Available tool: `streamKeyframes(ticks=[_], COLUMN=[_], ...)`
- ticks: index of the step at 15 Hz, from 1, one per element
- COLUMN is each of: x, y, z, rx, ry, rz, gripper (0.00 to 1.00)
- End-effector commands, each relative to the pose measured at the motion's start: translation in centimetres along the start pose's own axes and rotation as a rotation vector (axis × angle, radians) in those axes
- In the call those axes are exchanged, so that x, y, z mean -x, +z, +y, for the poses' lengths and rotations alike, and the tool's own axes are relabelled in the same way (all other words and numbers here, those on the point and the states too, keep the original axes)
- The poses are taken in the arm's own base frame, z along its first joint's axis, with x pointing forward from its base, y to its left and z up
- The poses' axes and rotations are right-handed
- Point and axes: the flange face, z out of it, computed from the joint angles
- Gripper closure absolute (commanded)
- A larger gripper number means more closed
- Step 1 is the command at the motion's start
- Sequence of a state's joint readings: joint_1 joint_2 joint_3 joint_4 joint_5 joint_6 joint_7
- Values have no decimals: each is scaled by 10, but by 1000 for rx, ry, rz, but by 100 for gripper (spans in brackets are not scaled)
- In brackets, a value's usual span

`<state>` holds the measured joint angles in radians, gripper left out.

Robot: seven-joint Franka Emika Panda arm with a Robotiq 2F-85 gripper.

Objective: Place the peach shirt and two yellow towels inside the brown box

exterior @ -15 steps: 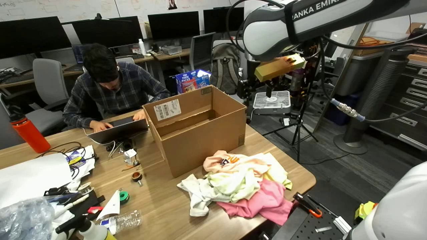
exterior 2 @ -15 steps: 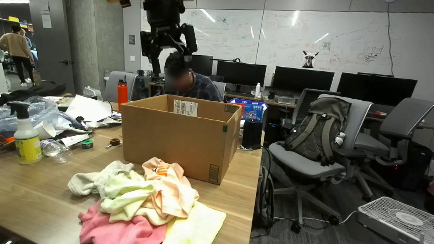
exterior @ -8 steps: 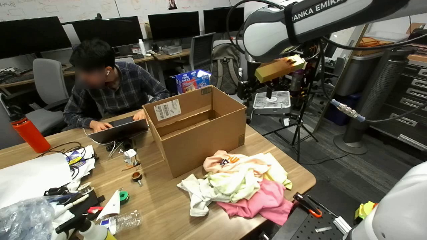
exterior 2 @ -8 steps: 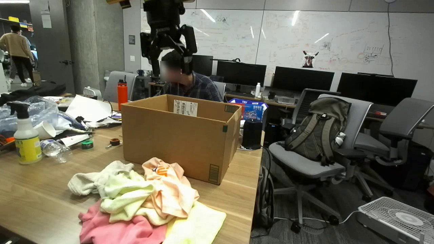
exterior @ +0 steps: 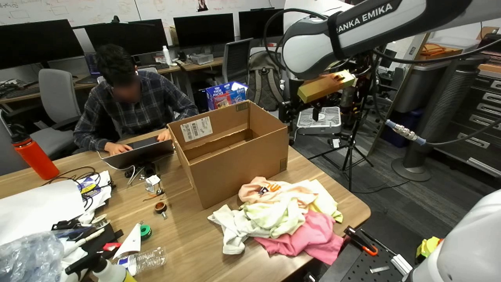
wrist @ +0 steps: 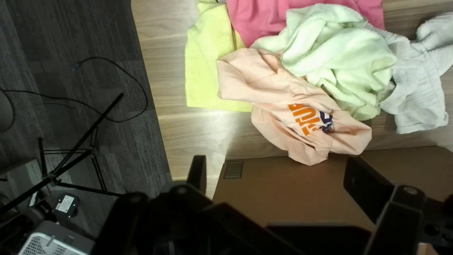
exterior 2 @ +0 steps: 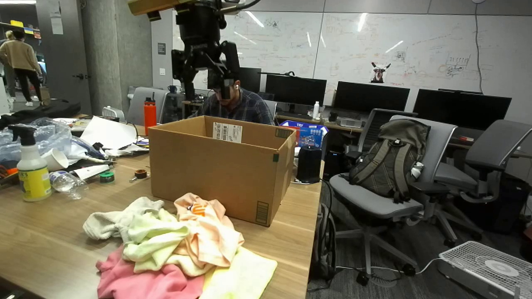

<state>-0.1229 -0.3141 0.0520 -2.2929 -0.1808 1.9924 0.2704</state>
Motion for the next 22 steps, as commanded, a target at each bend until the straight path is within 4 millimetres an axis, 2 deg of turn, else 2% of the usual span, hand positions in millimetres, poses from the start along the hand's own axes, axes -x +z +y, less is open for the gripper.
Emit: streamKeyframes(ticks=[1,11,18,22], x=[-3,-13,-19,-21], y=[7,63,93,115], z=[0,3,12,10], rx=[44,76,14,-19], ry=[3,-25,-14,-29], rz=[-33,-152,-180,-178], gripper=[0,0,0,0])
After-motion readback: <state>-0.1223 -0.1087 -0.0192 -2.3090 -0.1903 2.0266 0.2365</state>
